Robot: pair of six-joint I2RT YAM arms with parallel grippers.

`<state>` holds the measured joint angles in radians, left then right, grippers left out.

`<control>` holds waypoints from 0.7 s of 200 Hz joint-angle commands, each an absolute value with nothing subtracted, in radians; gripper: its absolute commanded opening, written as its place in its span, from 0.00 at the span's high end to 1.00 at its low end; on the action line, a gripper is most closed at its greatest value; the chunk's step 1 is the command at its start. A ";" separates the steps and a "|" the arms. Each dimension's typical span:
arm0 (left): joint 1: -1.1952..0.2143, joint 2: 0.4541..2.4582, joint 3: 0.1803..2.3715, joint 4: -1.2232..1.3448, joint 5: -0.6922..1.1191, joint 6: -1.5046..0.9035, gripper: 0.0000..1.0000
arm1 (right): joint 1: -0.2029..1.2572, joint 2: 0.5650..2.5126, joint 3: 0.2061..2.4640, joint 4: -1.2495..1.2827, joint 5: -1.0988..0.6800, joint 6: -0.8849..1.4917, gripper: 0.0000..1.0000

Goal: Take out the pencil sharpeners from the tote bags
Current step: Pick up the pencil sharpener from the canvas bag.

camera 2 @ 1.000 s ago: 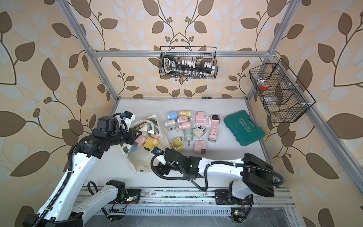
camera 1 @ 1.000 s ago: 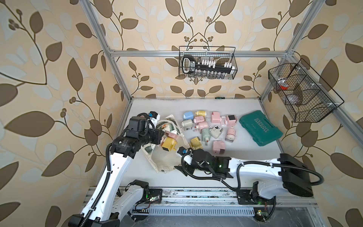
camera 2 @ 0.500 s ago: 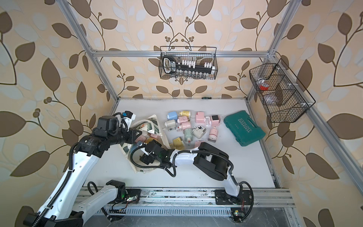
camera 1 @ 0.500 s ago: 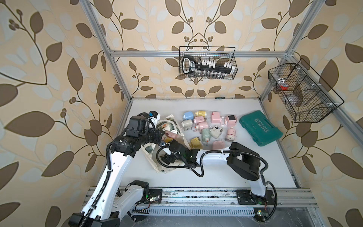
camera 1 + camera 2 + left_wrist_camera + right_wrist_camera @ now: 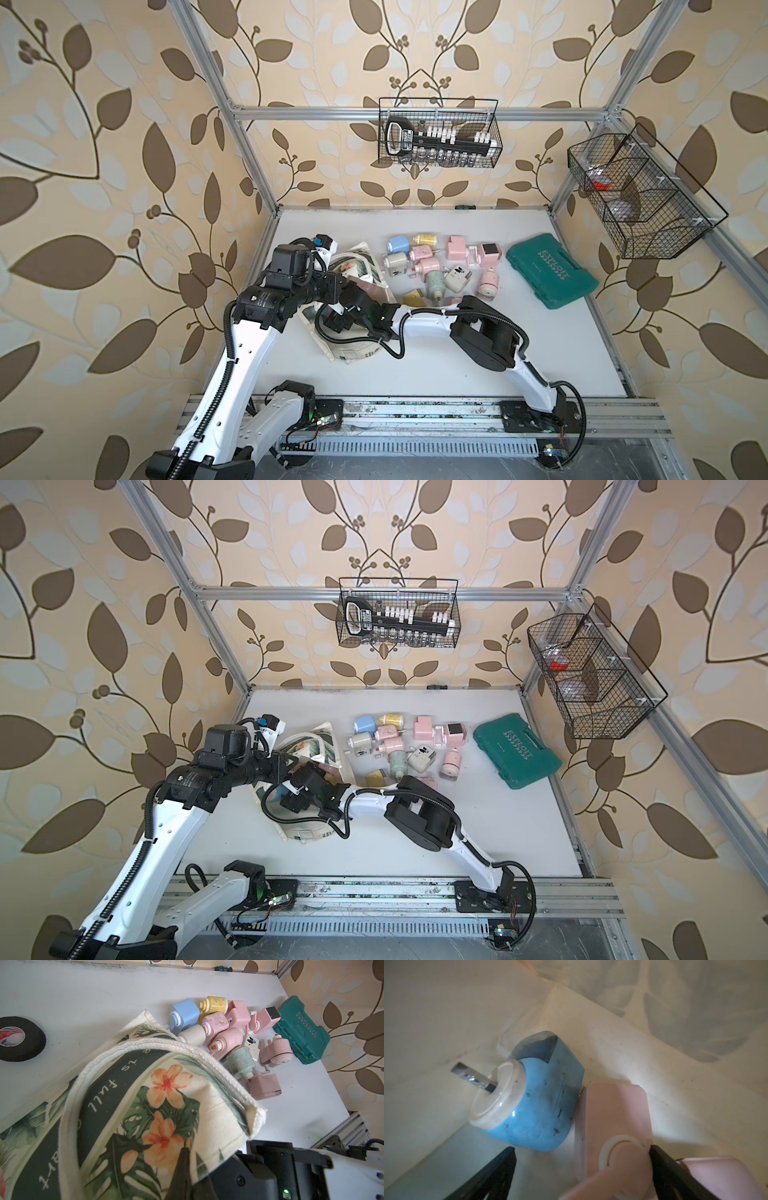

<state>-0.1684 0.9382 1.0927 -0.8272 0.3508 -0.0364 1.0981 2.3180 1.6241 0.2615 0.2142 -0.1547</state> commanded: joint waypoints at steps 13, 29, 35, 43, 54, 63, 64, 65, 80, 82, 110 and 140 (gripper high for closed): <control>-0.172 0.931 1.141 -0.816 0.416 -0.041 1.00 | 1.066 2.377 1.696 0.187 0.181 -0.118 0.16; -0.172 0.927 1.139 -0.818 0.412 -0.040 1.00 | 1.066 2.385 1.712 0.155 0.160 -0.107 0.28; -0.172 0.923 1.135 -0.816 0.410 -0.040 1.00 | 1.066 2.385 1.709 0.151 0.153 -0.101 0.33; -0.172 0.919 1.130 -0.812 0.408 -0.040 1.00 | 1.066 2.381 1.700 0.152 0.148 -0.090 0.37; -0.172 0.919 1.126 -0.810 0.409 -0.041 1.00 | 1.066 2.373 1.688 0.154 0.130 -0.074 0.41; -0.172 0.921 1.125 -0.810 0.410 -0.041 1.00 | 1.067 2.363 1.677 0.161 0.115 -0.061 0.43; -0.172 0.922 1.124 -0.810 0.410 -0.041 1.00 | 1.067 2.362 1.676 0.162 0.115 -0.060 0.44; -0.172 0.922 1.126 -0.810 0.410 -0.041 1.00 | 1.067 2.361 1.675 0.161 0.114 -0.059 0.44; -0.172 0.925 1.128 -0.810 0.412 -0.043 1.00 | 1.067 2.343 1.667 0.158 0.097 -0.041 0.50; -0.172 0.925 1.129 -0.810 0.413 -0.043 1.00 | 1.067 2.341 1.665 0.156 0.094 -0.039 0.52; -0.172 0.921 1.129 -0.813 0.407 -0.041 1.00 | 1.068 2.321 1.658 0.136 0.080 -0.025 0.62; -0.172 0.919 1.122 -0.810 0.408 -0.043 1.00 | 1.073 2.316 1.648 0.131 0.085 -0.008 0.63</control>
<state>-0.1684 0.9390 1.0962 -0.8165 0.3225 -0.0364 1.0702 2.3329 1.6783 0.2192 0.1448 -0.0696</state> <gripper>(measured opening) 0.048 0.428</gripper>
